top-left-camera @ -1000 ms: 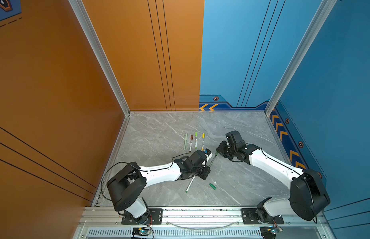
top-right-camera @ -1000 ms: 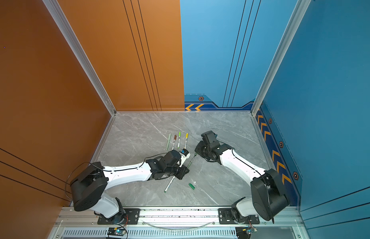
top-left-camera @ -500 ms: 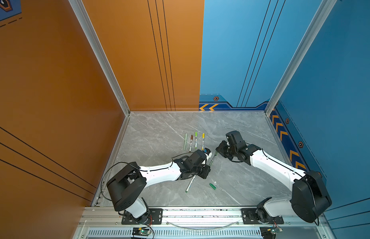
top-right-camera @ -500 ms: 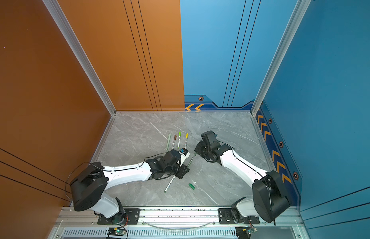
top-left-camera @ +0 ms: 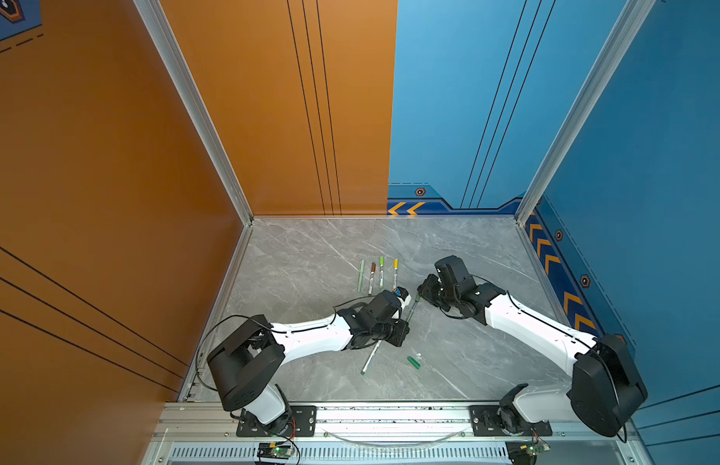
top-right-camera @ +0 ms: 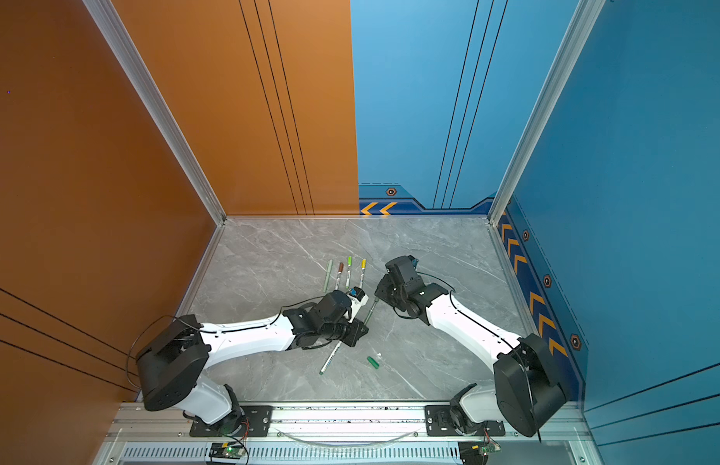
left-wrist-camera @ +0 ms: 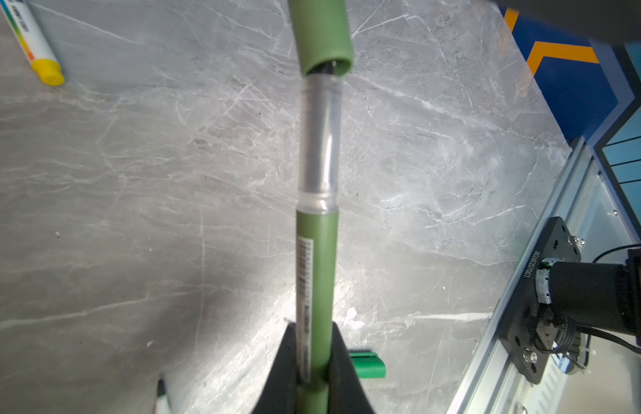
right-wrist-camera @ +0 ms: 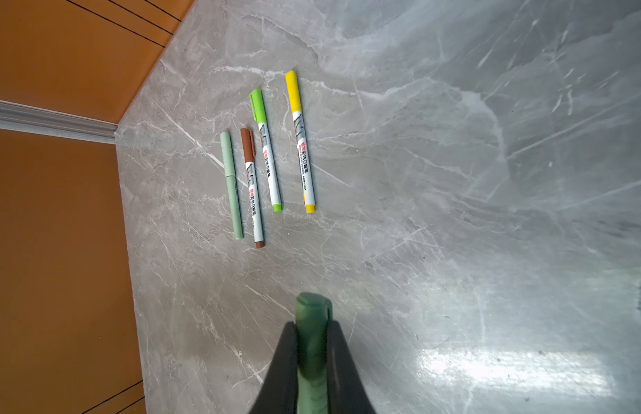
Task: Insert pens into pen caps
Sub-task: Put on the pen cap to the pen.
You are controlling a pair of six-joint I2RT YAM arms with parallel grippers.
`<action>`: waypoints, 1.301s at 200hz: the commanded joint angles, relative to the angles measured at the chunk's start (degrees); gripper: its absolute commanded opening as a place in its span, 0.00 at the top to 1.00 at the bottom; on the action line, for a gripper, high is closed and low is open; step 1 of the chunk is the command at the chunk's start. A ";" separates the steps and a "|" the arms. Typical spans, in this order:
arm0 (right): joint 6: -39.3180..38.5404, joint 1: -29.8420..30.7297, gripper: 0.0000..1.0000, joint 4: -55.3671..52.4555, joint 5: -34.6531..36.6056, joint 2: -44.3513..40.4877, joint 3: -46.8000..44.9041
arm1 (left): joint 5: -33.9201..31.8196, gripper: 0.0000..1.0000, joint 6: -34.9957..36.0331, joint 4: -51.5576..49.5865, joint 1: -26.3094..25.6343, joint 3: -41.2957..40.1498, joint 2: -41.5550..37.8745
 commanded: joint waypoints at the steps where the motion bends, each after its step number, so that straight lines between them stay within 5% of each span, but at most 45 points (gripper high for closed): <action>1: -3.03 2.70 1.00 0.12 2.64 -2.67 0.02 | -0.01 1.00 -1.35 0.89 1.35 0.16 -1.64; 150: -5.66 6.47 1.00 -0.60 8.18 -2.69 -1.74 | 0.08 1.00 -0.08 0.34 2.78 1.87 -3.38; 260: -3.84 6.47 1.00 0.34 4.10 -2.23 -3.33 | -2.15 1.00 2.05 1.40 3.63 2.59 -2.94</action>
